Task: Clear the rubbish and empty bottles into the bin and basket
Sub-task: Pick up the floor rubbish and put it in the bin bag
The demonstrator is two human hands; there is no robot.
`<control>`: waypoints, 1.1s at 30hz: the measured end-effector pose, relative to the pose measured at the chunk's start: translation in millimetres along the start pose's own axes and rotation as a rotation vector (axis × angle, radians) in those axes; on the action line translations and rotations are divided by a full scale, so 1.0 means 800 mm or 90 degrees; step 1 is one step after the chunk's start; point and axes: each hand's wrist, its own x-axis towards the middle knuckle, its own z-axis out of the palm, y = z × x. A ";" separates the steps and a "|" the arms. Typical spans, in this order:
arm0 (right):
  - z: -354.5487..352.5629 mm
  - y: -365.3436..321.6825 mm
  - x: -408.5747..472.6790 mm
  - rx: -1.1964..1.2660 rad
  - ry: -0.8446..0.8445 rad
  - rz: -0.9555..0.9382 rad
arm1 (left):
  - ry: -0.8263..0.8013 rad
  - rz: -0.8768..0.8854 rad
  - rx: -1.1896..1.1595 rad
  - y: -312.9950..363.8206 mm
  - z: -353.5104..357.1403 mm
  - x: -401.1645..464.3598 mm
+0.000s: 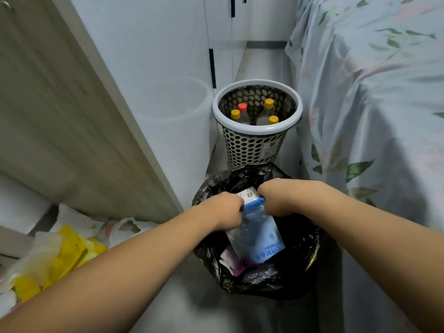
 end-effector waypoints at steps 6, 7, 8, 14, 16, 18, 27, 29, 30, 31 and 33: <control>-0.020 -0.048 -0.019 0.078 0.104 -0.033 | 0.241 -0.001 -0.173 -0.048 -0.045 -0.088; -0.024 -0.063 -0.022 0.081 0.114 -0.040 | 0.258 -0.006 -0.185 -0.061 -0.047 -0.103; -0.027 -0.080 -0.023 0.086 0.121 -0.052 | 0.268 -0.014 -0.192 -0.075 -0.046 -0.118; -0.032 -0.209 -0.012 0.052 0.089 -0.149 | 0.266 -0.094 -0.150 -0.185 -0.027 -0.211; -0.026 -0.256 -0.002 0.019 0.083 -0.172 | 0.265 -0.136 -0.133 -0.231 -0.013 -0.240; -0.015 -0.302 0.013 -0.002 0.070 -0.201 | 0.262 -0.185 -0.136 -0.277 0.005 -0.270; 0.084 -0.467 0.072 -0.061 -0.026 -0.286 | 0.204 -0.379 -0.220 -0.447 0.139 -0.386; 0.110 -0.490 0.087 -0.041 -0.040 -0.282 | 0.192 -0.430 -0.257 -0.467 0.173 -0.401; 0.121 -0.499 0.096 -0.026 -0.042 -0.275 | 0.183 -0.452 -0.274 -0.474 0.188 -0.407; 0.129 -0.507 0.104 -0.011 -0.038 -0.272 | 0.174 -0.466 -0.287 -0.479 0.200 -0.412; 0.140 -0.521 0.120 0.012 -0.011 -0.264 | 0.177 -0.480 -0.298 -0.489 0.217 -0.417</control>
